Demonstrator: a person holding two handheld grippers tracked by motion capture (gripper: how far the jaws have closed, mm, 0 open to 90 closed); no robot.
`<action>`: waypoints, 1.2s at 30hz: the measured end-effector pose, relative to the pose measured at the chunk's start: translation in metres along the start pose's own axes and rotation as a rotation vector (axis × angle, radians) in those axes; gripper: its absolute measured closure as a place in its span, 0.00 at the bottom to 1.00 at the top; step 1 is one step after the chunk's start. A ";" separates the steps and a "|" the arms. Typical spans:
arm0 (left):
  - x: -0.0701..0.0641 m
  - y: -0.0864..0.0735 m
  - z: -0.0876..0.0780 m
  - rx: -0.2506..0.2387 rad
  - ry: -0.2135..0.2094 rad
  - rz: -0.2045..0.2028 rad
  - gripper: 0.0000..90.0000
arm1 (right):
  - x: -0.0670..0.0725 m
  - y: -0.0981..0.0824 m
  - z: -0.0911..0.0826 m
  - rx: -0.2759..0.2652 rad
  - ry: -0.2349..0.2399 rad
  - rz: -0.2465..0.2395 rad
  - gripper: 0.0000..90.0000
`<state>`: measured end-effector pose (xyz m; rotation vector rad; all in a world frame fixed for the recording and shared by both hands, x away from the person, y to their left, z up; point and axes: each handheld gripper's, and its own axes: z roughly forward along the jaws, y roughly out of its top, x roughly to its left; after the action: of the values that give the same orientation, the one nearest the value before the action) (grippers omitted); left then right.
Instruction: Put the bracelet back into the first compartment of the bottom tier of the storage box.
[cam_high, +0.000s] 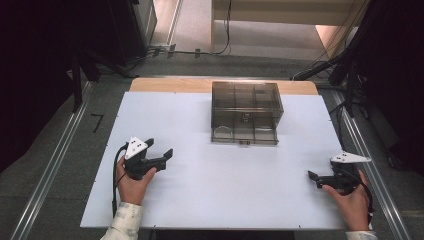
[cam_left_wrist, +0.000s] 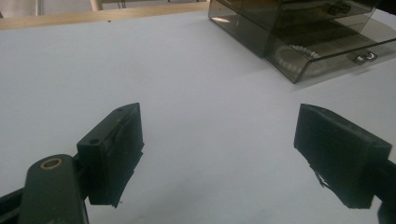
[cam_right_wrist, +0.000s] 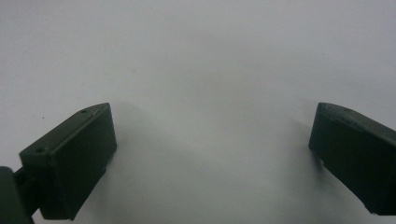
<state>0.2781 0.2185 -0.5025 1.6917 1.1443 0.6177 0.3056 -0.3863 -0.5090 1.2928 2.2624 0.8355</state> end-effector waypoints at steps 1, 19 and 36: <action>0.000 0.000 -0.001 -0.002 0.000 0.001 0.18 | 0.000 0.000 0.000 0.000 0.000 0.000 0.00; 0.018 -0.012 -0.026 0.010 0.009 0.005 0.09 | 0.000 0.000 0.000 0.000 0.000 0.000 0.00; 0.032 -0.024 -0.048 -0.011 0.020 -0.024 0.06 | 0.000 0.000 0.000 0.000 0.000 0.000 0.00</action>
<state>0.2430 0.2704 -0.5083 1.6631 1.1719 0.6266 0.3056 -0.3863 -0.5089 1.2931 2.2624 0.8352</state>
